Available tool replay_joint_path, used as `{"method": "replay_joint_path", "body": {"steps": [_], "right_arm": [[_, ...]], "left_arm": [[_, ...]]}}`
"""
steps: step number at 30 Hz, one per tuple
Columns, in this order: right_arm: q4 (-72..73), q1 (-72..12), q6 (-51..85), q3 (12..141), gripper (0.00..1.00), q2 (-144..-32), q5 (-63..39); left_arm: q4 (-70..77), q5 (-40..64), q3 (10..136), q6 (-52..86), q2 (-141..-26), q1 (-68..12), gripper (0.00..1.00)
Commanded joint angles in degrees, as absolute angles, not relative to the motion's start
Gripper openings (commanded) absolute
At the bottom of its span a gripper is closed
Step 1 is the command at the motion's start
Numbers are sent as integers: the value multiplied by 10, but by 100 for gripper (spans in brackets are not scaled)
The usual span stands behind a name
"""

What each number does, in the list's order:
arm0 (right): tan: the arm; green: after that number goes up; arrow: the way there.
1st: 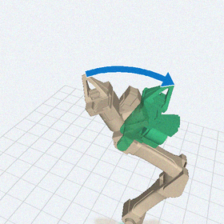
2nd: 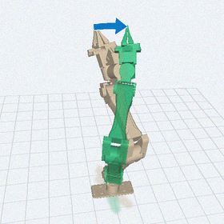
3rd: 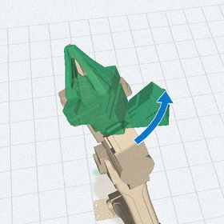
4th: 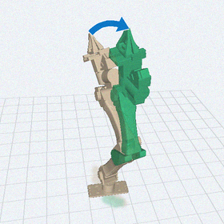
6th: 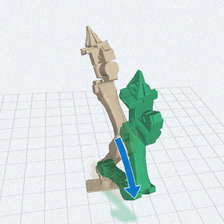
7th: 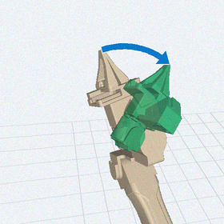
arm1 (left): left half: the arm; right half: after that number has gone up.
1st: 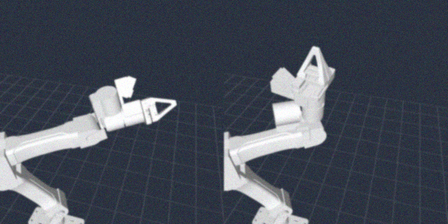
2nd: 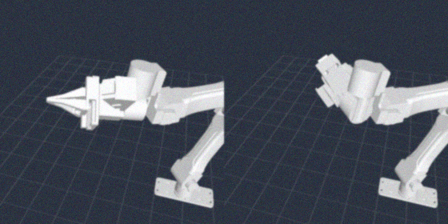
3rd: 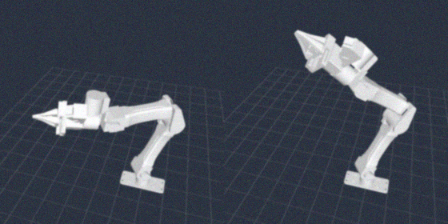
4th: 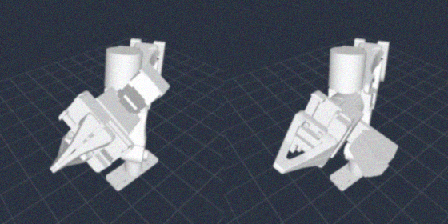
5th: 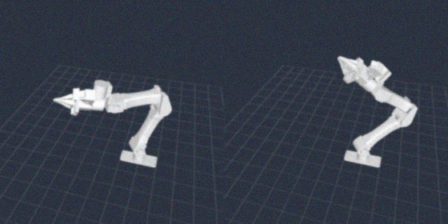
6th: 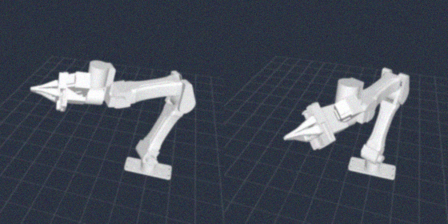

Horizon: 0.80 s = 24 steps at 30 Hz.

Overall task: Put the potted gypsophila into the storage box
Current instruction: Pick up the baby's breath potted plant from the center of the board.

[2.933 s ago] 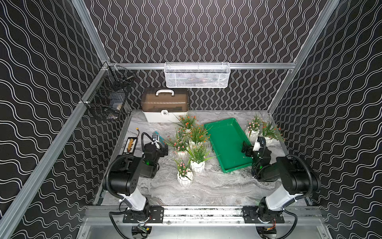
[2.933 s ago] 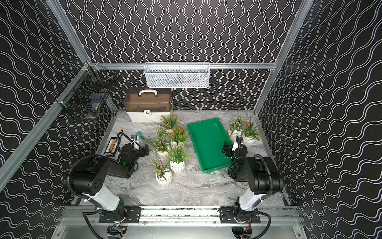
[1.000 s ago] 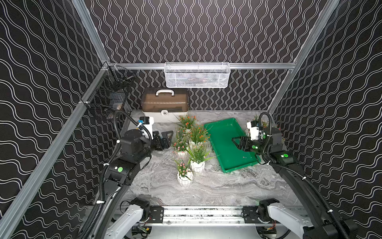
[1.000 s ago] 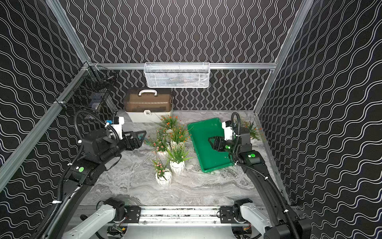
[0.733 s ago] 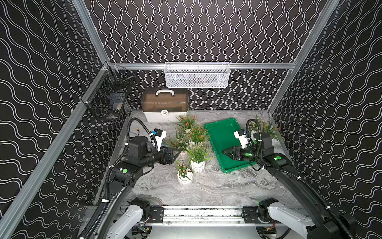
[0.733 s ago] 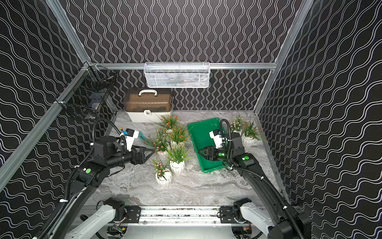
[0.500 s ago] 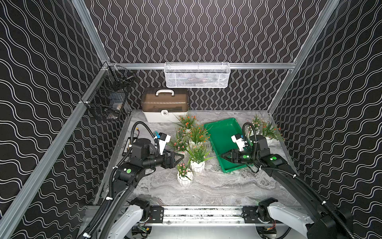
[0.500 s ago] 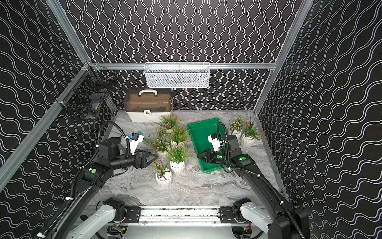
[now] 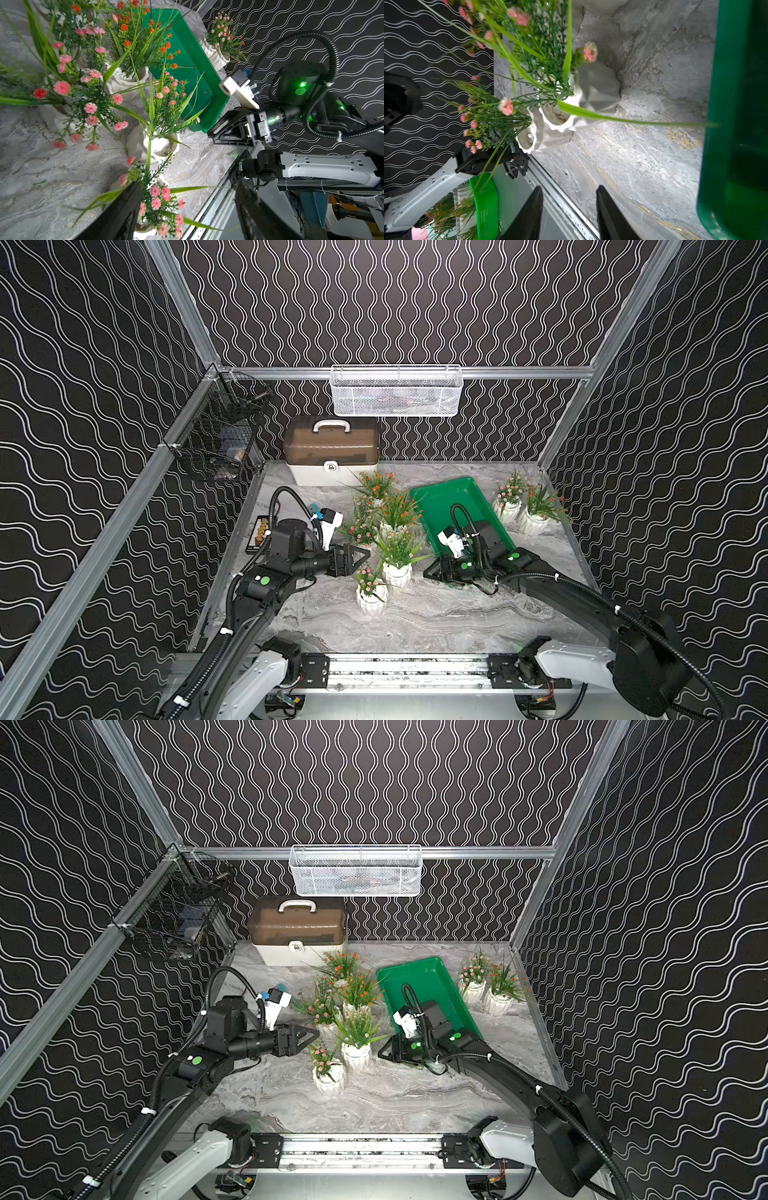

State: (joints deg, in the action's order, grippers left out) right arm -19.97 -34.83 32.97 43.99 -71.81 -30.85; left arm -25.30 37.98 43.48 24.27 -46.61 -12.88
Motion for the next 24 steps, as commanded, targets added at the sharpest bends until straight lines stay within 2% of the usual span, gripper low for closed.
{"method": "replay_joint_path", "body": {"steps": [1,12,24], "right_arm": [[-206,-374,345,465,42,-743,-242],[-245,-437,370,538,43,-817,-100],[-239,-454,375,567,38,-851,-67]], "left_arm": [[-267,362,441,231,-464,-128,75],[-278,331,442,227,-460,-125,72],[-272,341,439,231,-461,-114,72]]}}
